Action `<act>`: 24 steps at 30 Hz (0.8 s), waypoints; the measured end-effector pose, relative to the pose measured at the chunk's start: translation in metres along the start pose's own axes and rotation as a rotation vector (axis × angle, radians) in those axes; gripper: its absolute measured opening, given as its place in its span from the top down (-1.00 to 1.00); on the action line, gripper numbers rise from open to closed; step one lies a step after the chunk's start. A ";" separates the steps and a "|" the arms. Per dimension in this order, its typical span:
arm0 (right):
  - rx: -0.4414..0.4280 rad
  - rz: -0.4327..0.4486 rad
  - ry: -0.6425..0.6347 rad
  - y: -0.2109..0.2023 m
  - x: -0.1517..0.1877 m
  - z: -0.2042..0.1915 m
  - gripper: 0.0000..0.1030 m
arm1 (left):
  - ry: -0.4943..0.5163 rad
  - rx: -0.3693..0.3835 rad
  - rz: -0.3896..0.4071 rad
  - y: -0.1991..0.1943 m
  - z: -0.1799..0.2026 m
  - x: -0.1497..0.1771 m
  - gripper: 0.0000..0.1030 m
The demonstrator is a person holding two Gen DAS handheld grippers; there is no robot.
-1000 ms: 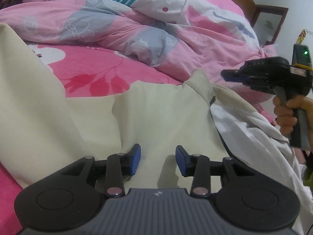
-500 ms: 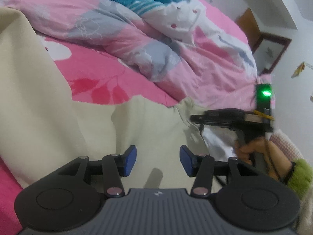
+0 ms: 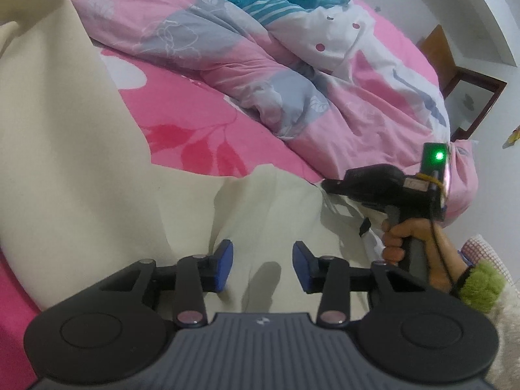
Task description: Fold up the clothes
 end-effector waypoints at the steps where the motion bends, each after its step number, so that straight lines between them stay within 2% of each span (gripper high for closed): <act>1: 0.008 -0.001 0.022 0.003 -0.002 0.004 1.00 | -0.002 0.005 0.003 -0.001 0.000 0.000 0.11; 2: 0.016 -0.002 0.044 0.007 -0.003 0.009 0.93 | -0.006 0.011 0.007 -0.002 0.001 -0.001 0.07; 4: 0.026 0.018 0.045 -0.019 -0.009 0.012 0.91 | -0.009 0.022 0.020 -0.007 0.004 -0.004 0.02; 7: 0.020 -0.006 -0.049 -0.053 -0.010 0.000 0.91 | -0.004 0.041 0.038 -0.019 0.010 -0.009 0.01; 9: -0.025 -0.029 -0.102 -0.067 -0.007 -0.019 0.91 | -0.011 0.044 0.056 -0.029 0.010 -0.013 0.01; 12: -0.121 -0.086 -0.160 -0.076 0.005 -0.061 0.91 | -0.018 -0.012 0.110 -0.048 -0.003 -0.022 0.01; 14: -0.187 -0.133 -0.197 -0.071 0.017 -0.092 0.91 | -0.015 -0.125 0.128 -0.056 -0.022 -0.028 0.02; 16: -0.165 -0.155 -0.185 -0.059 0.028 -0.097 0.91 | -0.055 -0.205 0.125 -0.062 -0.045 -0.033 0.15; 19: -0.132 -0.188 -0.167 -0.040 0.044 -0.105 0.90 | -0.115 -0.180 0.123 -0.070 -0.063 -0.040 0.23; 23: -0.087 -0.233 -0.142 -0.015 0.067 -0.115 0.90 | -0.106 -0.138 0.140 -0.081 -0.065 -0.044 0.11; 24: -0.065 -0.241 -0.105 -0.022 0.063 -0.113 0.87 | -0.099 -0.126 0.142 -0.084 -0.064 -0.044 0.09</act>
Point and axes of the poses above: each gripper's, at about its wrist camera, not at the fingertips, and y roughly the way its jaws point, z to its right, x to its underside, the point moved 6 cm from there along y, roughly the way its jaws point, and after that the axes turned 3 degrees about z, right-handed, at the moved point
